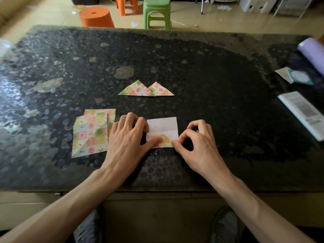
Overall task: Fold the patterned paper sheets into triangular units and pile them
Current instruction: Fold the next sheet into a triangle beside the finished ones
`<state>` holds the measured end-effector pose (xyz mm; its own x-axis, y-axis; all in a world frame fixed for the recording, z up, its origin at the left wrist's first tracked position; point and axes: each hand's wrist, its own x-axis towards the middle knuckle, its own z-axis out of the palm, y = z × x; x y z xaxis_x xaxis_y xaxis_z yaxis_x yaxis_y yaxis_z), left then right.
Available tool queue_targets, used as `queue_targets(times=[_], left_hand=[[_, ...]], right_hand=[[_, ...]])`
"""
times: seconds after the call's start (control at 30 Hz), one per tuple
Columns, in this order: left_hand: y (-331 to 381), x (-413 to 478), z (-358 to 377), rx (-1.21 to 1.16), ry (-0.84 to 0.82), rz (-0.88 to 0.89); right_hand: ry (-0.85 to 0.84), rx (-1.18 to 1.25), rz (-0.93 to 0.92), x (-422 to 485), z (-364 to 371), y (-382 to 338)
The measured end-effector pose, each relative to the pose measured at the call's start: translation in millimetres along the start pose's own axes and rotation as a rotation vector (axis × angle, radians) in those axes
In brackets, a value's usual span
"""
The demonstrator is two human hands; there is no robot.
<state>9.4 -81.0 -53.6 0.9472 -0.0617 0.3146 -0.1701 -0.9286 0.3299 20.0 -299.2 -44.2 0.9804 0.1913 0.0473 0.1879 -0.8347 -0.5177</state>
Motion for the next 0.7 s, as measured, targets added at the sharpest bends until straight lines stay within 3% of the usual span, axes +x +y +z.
queue_targets(times=[0.2,0.47,0.7], left_hand=[[-9.2,7.5,-6.2,-0.063,-0.029,0.106],[-23.4,10.3,-12.6,-0.246,-0.257,0.112],[-18.3,11.2,-11.6,-0.285,-0.209,0.045]], right_hand=[[-0.012,0.01,-0.001,1.1,-0.6,0.1],[-0.03,0.041,0.004,2.4,-0.2,1.2],[-0.033,0.039,0.0,3.2,0.2,1.5]])
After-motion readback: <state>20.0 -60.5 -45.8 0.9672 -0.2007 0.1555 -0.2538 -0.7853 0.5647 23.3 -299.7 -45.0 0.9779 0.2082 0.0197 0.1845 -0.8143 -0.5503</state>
